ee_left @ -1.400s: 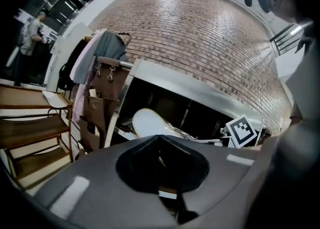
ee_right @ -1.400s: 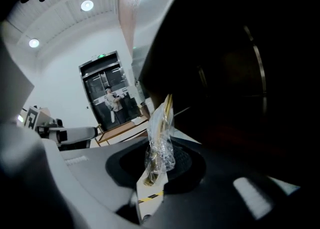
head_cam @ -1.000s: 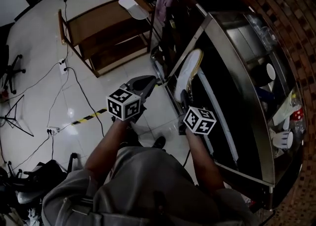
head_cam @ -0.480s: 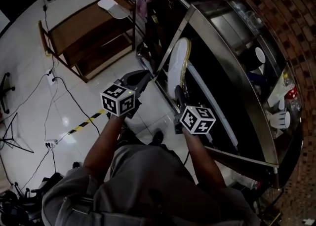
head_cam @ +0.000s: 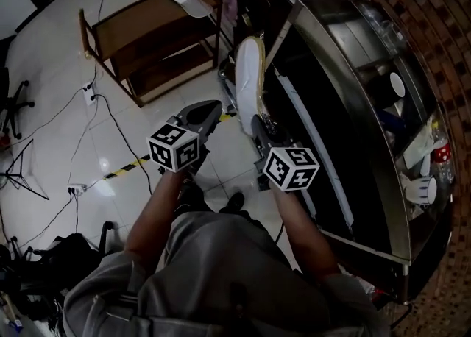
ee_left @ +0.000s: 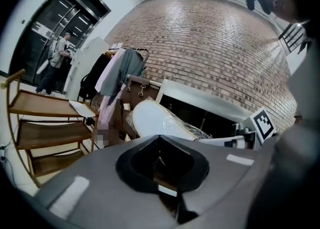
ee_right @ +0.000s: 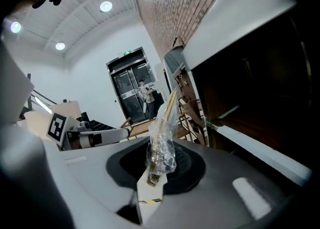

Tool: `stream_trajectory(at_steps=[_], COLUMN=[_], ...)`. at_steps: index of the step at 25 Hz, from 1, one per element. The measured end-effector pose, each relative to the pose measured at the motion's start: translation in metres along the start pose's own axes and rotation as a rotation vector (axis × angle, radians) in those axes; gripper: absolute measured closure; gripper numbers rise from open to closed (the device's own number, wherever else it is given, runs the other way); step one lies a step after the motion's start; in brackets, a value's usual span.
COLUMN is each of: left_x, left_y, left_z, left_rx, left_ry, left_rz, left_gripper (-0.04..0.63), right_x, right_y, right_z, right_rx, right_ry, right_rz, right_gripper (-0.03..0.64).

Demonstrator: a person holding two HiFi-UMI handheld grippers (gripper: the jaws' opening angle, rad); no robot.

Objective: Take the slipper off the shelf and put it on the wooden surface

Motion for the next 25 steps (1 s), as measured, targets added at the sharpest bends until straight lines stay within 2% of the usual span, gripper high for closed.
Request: stream_trajectory(at_steps=[6,12,18,25], left_x=[-0.071,-0.156,-0.231,-0.297], left_y=[-0.038,-0.074,-0.108,-0.128], left_z=[0.026,0.055,0.072,0.082], left_rx=[0.061,0.101,0.101,0.123], left_ry=[-0.009,-0.016,-0.025,-0.064], left_rz=[0.118,0.187,0.254,0.358], left_gripper=[0.624,0.624,0.624,0.624], right_x=[-0.032,-0.076,-0.119,-0.153], right_y=[0.084,0.185,0.281,0.387], right_z=[0.022,0.042,0.058,0.050], right_rx=[-0.036,-0.056,-0.075,-0.184], right_ry=[-0.049,-0.097,-0.128,-0.180], right_rz=[0.097,0.152,0.202,0.291], right_gripper=[0.566,0.566,0.566,0.566])
Point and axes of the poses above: the fingertips, and each gripper's own axes: y forward along the fingers, x to its right, z out of its top, the point moved 8 cm from there along -y, backward along the fingers, and after that the axes turned 2 degrees about y, right-handed, at the moved point
